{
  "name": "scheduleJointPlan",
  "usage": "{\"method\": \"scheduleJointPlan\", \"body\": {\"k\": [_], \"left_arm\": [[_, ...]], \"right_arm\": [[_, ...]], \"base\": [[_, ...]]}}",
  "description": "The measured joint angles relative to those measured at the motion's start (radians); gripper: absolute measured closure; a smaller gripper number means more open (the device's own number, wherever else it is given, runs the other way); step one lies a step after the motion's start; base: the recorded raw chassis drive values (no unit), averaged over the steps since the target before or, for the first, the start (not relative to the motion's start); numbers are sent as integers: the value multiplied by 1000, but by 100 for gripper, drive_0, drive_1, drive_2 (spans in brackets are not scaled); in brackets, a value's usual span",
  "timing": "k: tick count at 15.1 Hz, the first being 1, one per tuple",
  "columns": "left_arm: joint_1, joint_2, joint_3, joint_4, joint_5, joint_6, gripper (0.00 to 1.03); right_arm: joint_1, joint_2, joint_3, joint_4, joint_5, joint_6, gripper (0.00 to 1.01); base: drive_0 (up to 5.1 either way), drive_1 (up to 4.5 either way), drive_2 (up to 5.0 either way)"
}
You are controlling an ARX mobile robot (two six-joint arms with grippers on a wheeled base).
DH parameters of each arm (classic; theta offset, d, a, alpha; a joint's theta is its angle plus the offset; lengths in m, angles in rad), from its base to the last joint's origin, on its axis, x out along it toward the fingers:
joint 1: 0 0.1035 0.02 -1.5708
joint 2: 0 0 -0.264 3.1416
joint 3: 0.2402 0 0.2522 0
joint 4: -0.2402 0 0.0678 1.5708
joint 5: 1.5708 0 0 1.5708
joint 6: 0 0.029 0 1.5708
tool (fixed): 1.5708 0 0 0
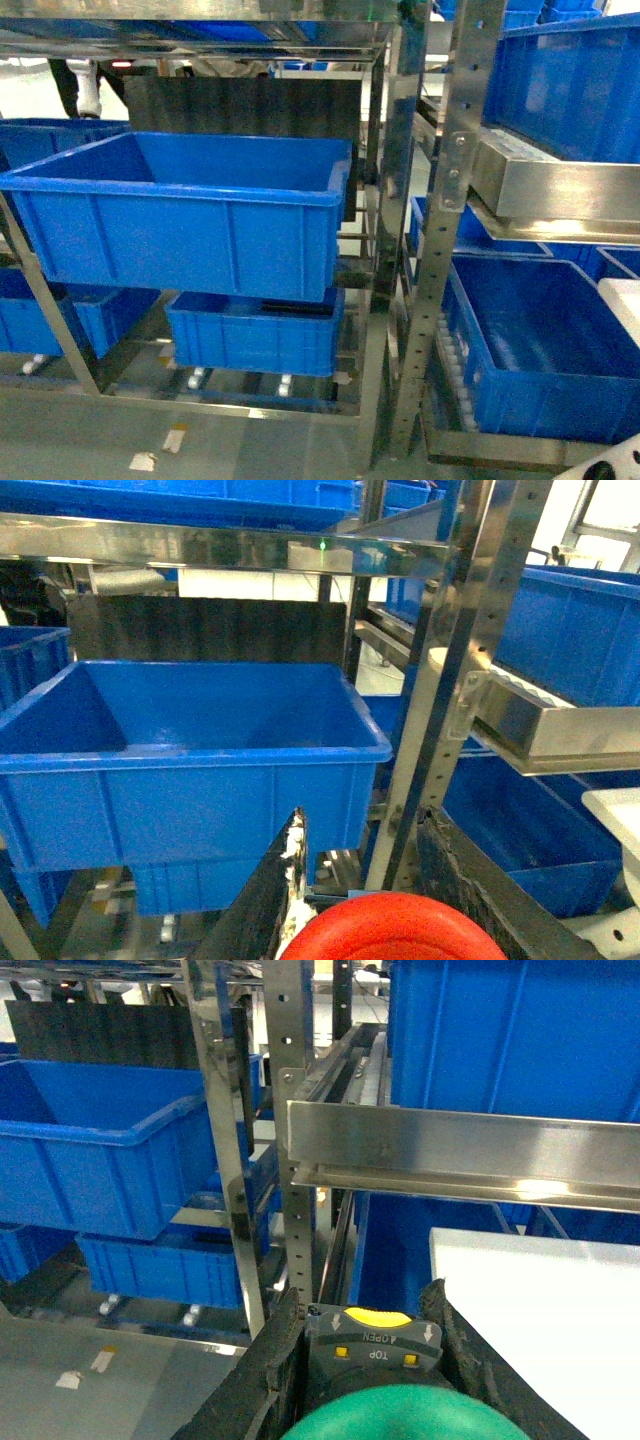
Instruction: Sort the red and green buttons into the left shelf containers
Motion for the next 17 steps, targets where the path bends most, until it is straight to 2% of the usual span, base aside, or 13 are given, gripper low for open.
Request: {"method": "scheduleJointPlan", "body": {"k": [17], "left_arm": [[0, 0, 0, 0, 0, 0, 74]], "right_arm": [[0, 0, 0, -1, 0, 0, 72]], "base": [[-403, 449, -55]]}}
